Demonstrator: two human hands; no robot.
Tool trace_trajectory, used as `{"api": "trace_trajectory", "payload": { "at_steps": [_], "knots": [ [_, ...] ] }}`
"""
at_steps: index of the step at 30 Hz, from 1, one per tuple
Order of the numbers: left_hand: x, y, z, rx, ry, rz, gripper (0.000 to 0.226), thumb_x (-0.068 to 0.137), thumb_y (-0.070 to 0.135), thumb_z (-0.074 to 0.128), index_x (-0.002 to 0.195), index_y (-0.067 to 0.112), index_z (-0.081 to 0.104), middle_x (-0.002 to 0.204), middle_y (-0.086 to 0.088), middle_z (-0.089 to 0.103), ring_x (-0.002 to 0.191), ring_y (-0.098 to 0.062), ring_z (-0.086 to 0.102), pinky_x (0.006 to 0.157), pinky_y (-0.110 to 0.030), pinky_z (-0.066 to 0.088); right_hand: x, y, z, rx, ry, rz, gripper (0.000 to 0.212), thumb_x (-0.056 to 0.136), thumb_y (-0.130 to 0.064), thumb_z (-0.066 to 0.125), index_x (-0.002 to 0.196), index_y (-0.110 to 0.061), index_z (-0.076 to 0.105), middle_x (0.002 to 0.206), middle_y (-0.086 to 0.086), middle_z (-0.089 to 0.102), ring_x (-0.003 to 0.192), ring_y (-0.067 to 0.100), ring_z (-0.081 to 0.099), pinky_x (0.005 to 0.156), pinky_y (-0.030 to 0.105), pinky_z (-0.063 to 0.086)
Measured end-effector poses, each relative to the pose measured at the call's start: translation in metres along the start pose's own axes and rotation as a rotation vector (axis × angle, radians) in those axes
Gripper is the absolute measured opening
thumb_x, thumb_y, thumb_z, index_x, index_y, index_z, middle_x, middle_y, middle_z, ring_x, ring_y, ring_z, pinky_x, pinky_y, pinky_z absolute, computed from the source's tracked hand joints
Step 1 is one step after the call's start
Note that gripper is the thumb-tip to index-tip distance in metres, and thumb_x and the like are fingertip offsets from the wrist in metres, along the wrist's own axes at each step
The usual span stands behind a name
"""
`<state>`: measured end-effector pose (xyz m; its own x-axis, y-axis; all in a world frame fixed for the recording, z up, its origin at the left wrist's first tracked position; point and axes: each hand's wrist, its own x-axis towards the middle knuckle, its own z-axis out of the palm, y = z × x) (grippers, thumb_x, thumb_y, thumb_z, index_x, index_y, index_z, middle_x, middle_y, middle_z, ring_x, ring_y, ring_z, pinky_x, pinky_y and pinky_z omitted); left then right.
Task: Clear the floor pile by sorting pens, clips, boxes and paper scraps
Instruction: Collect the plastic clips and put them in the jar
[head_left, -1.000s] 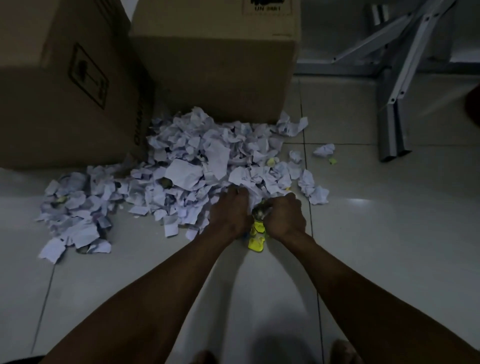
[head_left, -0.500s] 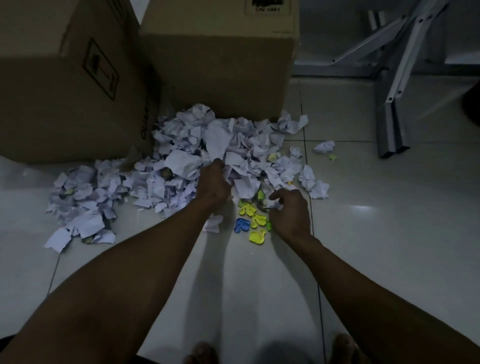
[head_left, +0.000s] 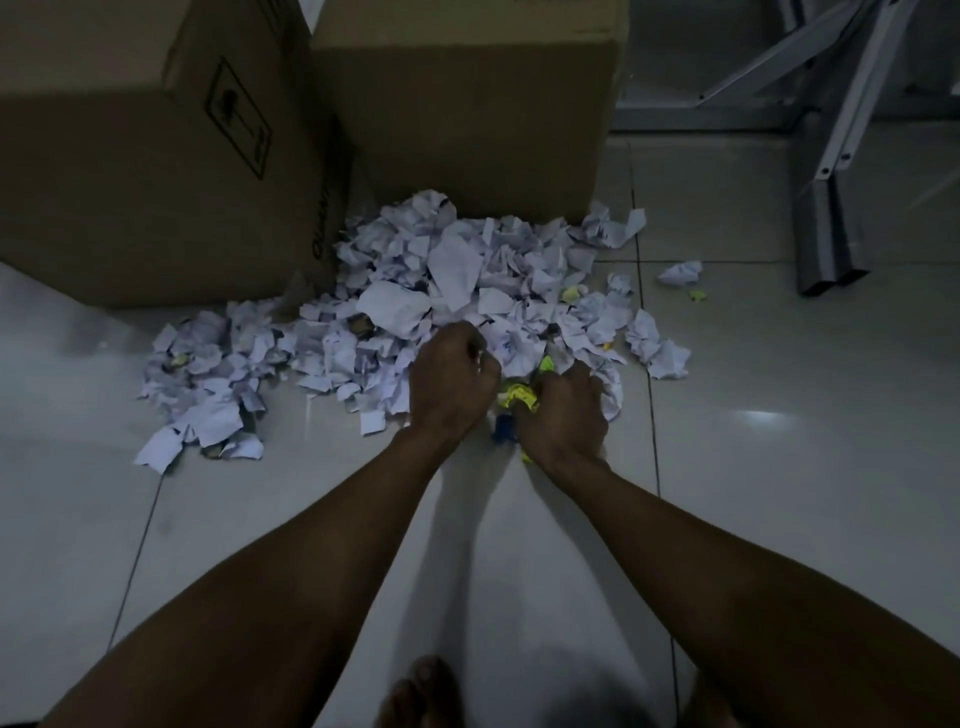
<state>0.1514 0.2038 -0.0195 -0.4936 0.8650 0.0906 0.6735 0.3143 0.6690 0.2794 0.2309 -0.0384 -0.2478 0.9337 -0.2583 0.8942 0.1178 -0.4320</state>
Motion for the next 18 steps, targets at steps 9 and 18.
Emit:
{"api": "trace_trajectory", "payload": {
  "at_steps": [9, 18],
  "knots": [
    [-0.051, -0.018, -0.009, 0.202, -0.345, 0.097, 0.027, 0.075, 0.014, 0.065, 0.099, 0.006, 0.07, 0.096, -0.011, 0.068, 0.083, -0.029, 0.064, 0.068, -0.04, 0.053, 0.017, 0.001, 0.012, 0.031, -0.02, 0.072, 0.034, 0.074, -0.037, 0.078, 0.1, -0.017, 0.072, 0.117, 0.013, 0.048, 0.119, 0.033, 0.044, 0.086, 0.036, 0.049],
    [-0.054, -0.02, 0.019, 0.37, -0.406, 0.255, 0.03, 0.083, 0.014, 0.062, 0.113, 0.01, 0.065, 0.112, -0.01, 0.057, 0.104, -0.031, 0.052, 0.065, -0.04, 0.049, 0.027, 0.012, -0.03, 0.617, -0.035, 0.203, 0.019, 0.063, -0.023, 0.089, 0.065, -0.012, 0.073, 0.066, 0.001, 0.067, 0.064, 0.011, 0.062, 0.063, 0.023, 0.047]
  ]
}}
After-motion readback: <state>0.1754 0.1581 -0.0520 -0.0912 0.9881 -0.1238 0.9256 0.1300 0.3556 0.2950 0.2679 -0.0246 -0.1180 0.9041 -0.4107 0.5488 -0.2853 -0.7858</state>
